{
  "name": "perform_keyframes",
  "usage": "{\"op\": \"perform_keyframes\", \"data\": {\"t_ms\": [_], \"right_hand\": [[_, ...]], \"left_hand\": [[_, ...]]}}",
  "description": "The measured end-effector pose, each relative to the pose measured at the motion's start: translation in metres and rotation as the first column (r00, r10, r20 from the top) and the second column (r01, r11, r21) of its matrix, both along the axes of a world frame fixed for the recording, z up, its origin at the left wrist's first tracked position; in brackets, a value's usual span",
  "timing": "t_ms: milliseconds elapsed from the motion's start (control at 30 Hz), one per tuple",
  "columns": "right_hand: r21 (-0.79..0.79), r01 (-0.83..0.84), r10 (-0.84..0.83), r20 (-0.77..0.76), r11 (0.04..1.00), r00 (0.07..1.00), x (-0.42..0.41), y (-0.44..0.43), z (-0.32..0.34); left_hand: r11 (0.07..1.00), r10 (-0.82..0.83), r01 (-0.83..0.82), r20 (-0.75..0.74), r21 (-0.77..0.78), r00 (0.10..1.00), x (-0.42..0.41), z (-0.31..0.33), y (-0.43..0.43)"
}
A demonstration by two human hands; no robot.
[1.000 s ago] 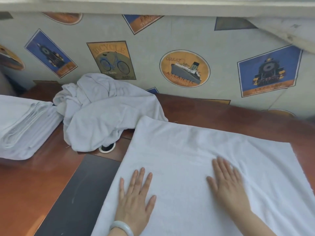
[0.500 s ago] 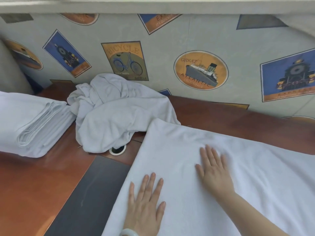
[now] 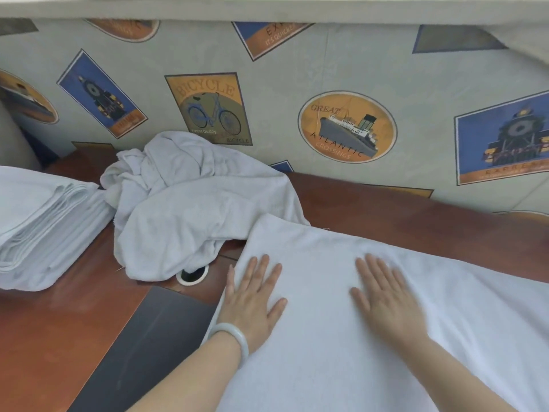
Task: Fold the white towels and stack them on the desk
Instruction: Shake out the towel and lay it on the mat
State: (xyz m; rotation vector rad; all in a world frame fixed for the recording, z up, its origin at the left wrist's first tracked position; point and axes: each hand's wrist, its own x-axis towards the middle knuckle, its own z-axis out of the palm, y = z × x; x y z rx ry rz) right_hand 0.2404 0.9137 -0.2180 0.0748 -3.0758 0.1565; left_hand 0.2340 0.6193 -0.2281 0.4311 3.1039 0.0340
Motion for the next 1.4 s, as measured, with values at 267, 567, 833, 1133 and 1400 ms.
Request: {"op": "perform_keyframes", "data": {"t_ms": [267,567,833,1133,1400], "right_hand": [[-0.035,-0.401,0.402,0.046,0.915,0.914,-0.022,-0.056,-0.003],[-0.053,-0.162,0.16,-0.05,0.985,0.986,-0.05,-0.068,0.004],[0.011,-0.13,0.13,-0.016,0.991,0.991,-0.005,0.005,-0.012],[-0.081,0.042,-0.048,-0.073,0.996,0.996,0.056,0.048,0.004],[-0.029,0.346,-0.345,0.035,0.938,0.938,0.109,0.193,-0.001]], "left_hand": [[1.0,-0.025,0.026,-0.047,0.009,0.999,0.0,0.002,0.003],[0.999,-0.043,0.043,-0.111,-0.002,0.993,-0.02,0.018,0.021],[0.996,-0.085,0.082,-0.112,-0.026,0.99,-0.082,-0.005,0.0],[0.919,-0.323,0.36,-0.215,0.163,0.922,0.006,0.019,0.178],[0.944,-0.291,0.293,-0.034,0.15,0.956,0.02,-0.003,0.203]]}}
